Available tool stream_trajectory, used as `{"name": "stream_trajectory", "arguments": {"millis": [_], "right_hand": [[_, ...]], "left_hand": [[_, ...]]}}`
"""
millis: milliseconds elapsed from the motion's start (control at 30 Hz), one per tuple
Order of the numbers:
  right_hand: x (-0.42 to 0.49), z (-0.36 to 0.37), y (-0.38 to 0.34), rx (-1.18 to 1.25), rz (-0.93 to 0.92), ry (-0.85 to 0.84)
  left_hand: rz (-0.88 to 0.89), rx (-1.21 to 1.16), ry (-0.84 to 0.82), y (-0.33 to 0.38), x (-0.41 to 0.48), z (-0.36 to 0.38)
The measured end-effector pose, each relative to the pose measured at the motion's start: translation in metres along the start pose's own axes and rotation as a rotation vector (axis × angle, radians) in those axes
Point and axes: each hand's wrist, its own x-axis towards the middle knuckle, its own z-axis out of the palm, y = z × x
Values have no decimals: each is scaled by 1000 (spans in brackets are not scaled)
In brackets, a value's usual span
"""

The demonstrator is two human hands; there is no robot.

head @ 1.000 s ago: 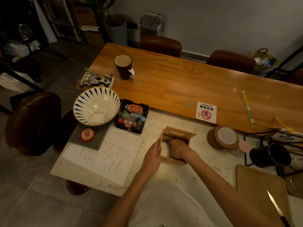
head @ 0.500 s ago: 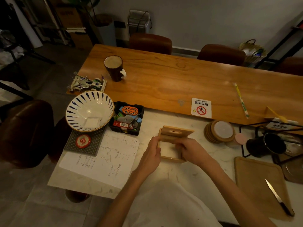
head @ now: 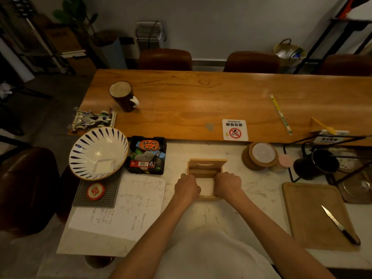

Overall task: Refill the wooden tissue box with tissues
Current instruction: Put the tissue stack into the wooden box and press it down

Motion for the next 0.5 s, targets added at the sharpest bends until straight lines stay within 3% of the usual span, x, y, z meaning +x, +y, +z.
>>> {"name": "stream_trajectory", "arguments": {"millis": [500], "right_hand": [[7, 12, 4, 62, 4, 47]], "left_hand": [[-1, 50, 28, 0, 4, 1]]}}
